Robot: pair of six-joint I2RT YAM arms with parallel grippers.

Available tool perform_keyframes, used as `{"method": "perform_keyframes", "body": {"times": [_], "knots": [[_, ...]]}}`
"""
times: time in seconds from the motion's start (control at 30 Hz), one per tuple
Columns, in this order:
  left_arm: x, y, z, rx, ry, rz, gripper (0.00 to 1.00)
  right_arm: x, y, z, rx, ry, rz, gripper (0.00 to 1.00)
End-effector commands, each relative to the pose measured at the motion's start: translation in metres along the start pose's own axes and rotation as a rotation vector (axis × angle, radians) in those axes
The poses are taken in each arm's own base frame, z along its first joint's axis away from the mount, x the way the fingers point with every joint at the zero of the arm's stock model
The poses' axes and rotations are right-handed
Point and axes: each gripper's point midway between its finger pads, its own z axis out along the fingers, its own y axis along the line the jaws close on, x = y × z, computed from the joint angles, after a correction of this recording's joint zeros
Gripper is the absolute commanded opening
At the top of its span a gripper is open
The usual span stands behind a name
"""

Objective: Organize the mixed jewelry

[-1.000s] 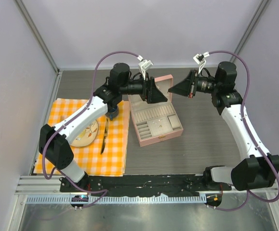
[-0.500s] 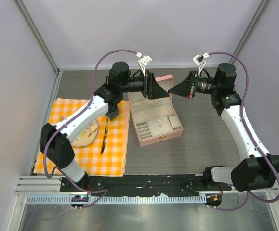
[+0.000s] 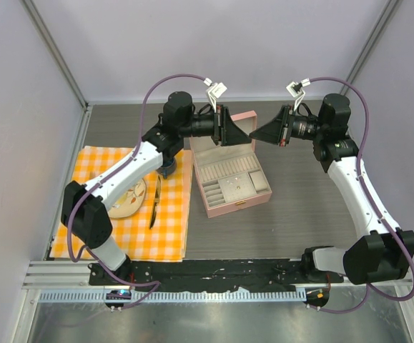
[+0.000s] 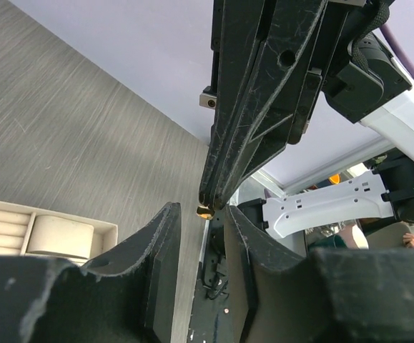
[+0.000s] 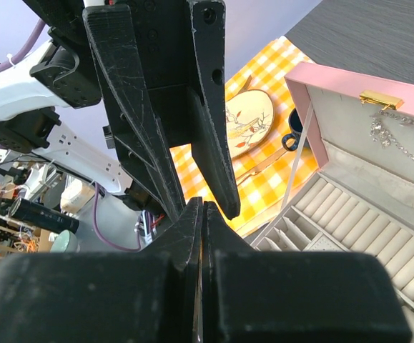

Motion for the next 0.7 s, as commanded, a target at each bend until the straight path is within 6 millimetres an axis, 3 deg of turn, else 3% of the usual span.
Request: {"method": "perform_keyframes", "body": {"times": [0.0,0.37,0.67], "knots": [[-0.0241,-0.019,-0.0018,0.054,-0.051,0.063,0.34,-0.008,0.0163,-0.0024,-0.023,-0.023,-0.064,0.01],[-0.0271,-0.0198,0.0015,0.07,-0.055,0.044,0.23,-0.006,0.0153,-0.0022,-0.02,-0.023,-0.06,0.01],[-0.0266,-0.0188,0.0023,0.071,-0.057,0.029,0.08,-0.0048,0.0146,-0.0024,-0.018,-0.023,-0.063,0.01]]}}
